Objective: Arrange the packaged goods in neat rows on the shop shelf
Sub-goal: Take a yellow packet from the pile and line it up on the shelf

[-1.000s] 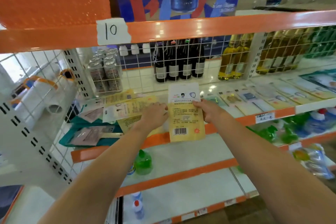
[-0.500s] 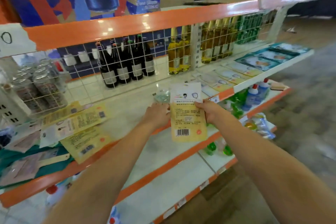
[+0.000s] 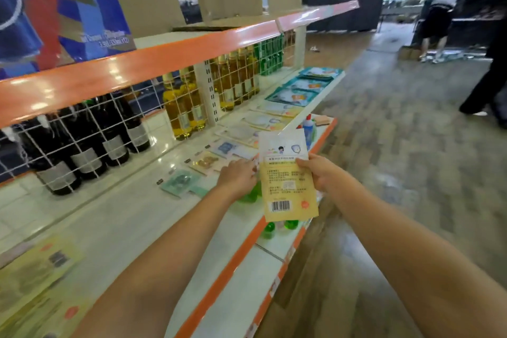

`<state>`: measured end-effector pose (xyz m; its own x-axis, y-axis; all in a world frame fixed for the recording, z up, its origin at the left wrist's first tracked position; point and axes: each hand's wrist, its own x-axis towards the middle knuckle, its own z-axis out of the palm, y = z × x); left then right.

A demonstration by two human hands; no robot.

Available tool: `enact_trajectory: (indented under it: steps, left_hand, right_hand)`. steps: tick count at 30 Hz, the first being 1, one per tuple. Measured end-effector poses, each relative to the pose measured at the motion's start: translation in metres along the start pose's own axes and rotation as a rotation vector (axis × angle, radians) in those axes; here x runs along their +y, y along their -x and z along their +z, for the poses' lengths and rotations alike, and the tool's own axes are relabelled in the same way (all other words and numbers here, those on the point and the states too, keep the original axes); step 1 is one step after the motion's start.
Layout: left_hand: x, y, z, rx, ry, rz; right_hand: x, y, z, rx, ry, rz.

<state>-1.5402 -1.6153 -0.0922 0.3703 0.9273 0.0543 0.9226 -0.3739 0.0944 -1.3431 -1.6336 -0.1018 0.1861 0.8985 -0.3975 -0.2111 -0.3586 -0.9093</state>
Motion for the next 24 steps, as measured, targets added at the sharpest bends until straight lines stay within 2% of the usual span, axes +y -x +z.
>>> enact_trajectory:
  steps: [8, 24]
  left_hand:
    - [0.043, -0.022, 0.024, -0.062, 0.06, 0.248]
    - [0.141, -0.004, 0.068, -0.137, 0.106, 0.561]
  right_hand:
    - [0.019, 0.03, -0.059, 0.208, 0.069, -0.006]
    - [0.075, 0.12, -0.136, 0.458, -0.173, 0.021]
